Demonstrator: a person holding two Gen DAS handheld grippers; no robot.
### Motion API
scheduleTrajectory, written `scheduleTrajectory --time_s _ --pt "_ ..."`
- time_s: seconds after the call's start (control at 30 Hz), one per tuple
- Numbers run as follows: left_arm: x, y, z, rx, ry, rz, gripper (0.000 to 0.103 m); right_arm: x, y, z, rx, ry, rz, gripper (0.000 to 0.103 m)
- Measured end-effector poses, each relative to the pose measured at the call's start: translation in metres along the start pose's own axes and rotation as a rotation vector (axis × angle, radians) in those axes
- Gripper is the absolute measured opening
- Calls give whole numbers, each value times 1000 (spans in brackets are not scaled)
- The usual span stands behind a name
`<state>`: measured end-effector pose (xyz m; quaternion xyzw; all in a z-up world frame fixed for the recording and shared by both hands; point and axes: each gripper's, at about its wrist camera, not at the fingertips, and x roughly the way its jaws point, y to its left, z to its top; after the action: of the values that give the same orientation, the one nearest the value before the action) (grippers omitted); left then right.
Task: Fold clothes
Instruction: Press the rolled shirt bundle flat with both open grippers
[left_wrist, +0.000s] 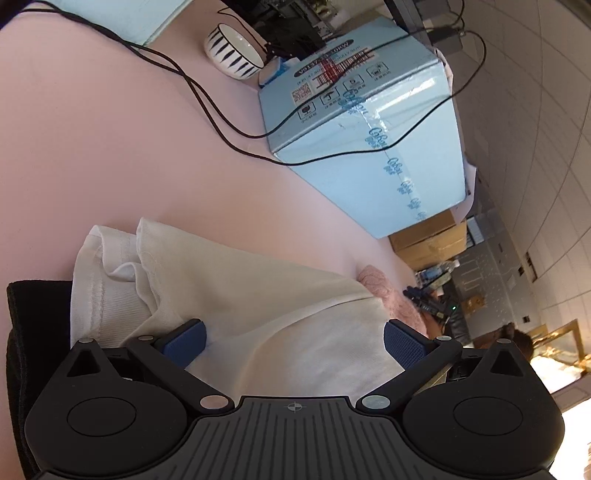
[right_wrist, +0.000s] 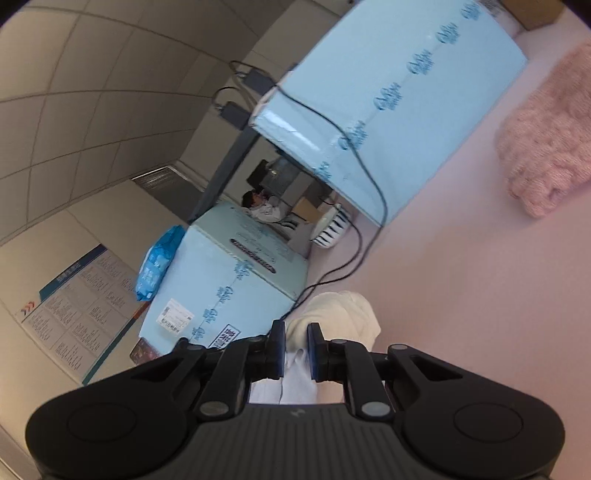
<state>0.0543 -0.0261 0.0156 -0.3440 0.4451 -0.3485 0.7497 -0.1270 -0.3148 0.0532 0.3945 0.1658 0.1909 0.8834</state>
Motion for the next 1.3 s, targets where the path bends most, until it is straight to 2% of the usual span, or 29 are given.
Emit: scheduleTrajectory --time_s 0.07,0.13,0.17,0.27,0.33,0.4,0.43,0.53,0.57,0.67,0.7,0.77,0.8,0.87,0.9,0.93,0.97,1.0,1.1,1.13,1.23,1.3 --pt "-9 4 3 -54 -18 -25 102 14 24 -4 -72 37 64 14" --pt "-38 5 10 -75 -97 -48 102 28 39 -9 -121 80 123 13" --pt "-54 3 11 -45 -149 -46 102 37 46 -14 -146 116 171 13" --pt "-127 -8 5 81 -412 40 103 62 68 -26 -238 205 240 13" --pt "-159 -13 1 123 -488 58 103 84 81 -36 -284 283 274 13" --pt "-184 -17 -4 154 -518 59 103 106 91 -49 -298 381 305 13" --pt "-190 -19 -6 167 -514 58 103 122 96 -61 -301 458 317 13" --pt "-203 -23 -7 211 -478 60 103 160 100 -98 -303 647 267 12" --pt "-199 -23 -5 217 -450 67 103 167 98 -105 -292 687 242 12" --pt "-173 -10 5 220 -299 82 103 174 87 -119 -248 786 183 14" --pt "-160 -1 8 208 -246 89 103 169 86 -118 -249 789 184 16" --pt "-136 20 11 178 -177 129 103 150 92 -113 -317 761 197 32" --pt "-125 33 12 157 -170 163 103 135 94 -107 -358 720 198 37" --pt "-119 49 10 115 -165 169 103 110 96 -92 -399 623 186 53" --pt "-116 57 8 94 -162 164 103 97 96 -83 -418 563 178 56" --pt "-116 63 6 76 -155 131 103 85 97 -75 -440 501 168 71" --pt "-117 64 4 65 -144 115 103 75 104 -68 -513 406 117 87" --pt "-120 63 1 42 -120 106 103 66 110 -62 -583 315 67 89" --pt "-128 55 -8 25 -93 105 103 93 101 -76 -618 389 -7 82" --pt "-132 55 -13 15 -96 108 103 102 97 -81 -630 413 -32 68" --pt "-141 60 -26 -16 -75 82 103 128 88 -95 -663 486 -106 70" --pt "-145 62 -30 -30 -68 85 103 127 86 -93 -639 491 -87 70"
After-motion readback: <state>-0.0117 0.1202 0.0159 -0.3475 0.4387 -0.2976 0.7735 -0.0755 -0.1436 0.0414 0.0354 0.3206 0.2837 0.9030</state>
